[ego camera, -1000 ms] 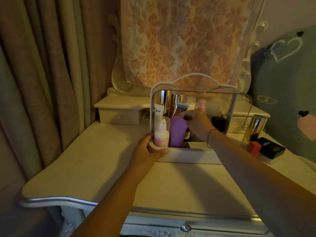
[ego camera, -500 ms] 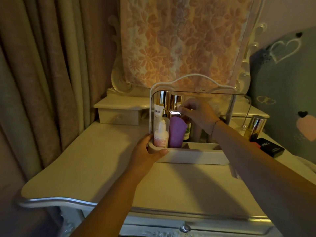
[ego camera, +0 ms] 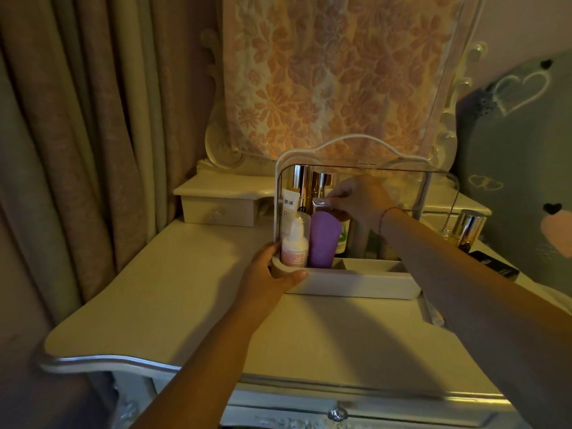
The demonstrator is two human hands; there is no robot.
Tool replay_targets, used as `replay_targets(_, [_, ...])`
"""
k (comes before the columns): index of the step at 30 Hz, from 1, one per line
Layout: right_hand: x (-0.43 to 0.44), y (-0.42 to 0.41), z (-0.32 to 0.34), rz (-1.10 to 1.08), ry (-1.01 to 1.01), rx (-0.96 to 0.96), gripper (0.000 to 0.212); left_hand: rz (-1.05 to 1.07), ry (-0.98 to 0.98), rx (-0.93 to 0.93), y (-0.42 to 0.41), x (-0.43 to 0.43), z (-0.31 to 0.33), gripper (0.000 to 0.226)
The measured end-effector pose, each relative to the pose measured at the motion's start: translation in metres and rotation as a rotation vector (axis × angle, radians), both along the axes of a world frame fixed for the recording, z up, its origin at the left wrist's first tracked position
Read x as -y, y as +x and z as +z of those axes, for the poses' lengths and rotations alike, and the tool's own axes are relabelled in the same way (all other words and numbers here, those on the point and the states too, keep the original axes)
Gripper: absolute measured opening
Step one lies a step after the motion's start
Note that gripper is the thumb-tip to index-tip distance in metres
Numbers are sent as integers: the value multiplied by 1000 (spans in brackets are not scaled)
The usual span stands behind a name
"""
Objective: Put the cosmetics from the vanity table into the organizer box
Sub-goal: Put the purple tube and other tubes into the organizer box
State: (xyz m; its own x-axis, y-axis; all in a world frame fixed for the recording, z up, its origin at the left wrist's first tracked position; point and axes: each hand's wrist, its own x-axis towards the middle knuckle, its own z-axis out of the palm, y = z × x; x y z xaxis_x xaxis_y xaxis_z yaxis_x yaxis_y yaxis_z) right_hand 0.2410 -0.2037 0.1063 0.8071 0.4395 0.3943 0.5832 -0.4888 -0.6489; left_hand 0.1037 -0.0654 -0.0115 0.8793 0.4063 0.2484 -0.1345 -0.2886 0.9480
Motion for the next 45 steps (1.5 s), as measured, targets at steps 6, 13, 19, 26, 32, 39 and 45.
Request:
replay_targets(6, [-5, 2, -2, 47, 68, -59, 5, 0, 3, 18, -1, 1, 0, 65])
replay_targets(13, [-5, 3, -4, 17, 55, -34, 7, -11, 15, 18, -1, 0, 0, 60])
replay_targets(19, [-4, 4, -4, 13, 69, -19, 8, -13, 1, 22, -2, 0, 1, 54])
replay_targets(26, [-3, 2, -3, 32, 87, -43, 7, -12, 5, 17, -3, 0, 2, 56])
replay_targets(32, [-1, 0, -3, 37, 103, -28, 9, -10, 7, 20, -4, 1, 3, 58])
replay_targets(39, [2, -2, 1, 21, 136, -51, 16, -12, -1, 3, -1, -1, 0, 58])
replay_targets(45, [20, -17, 2, 4, 240, 6, 16, 0, 8, 12, -1, -1, 0, 60])
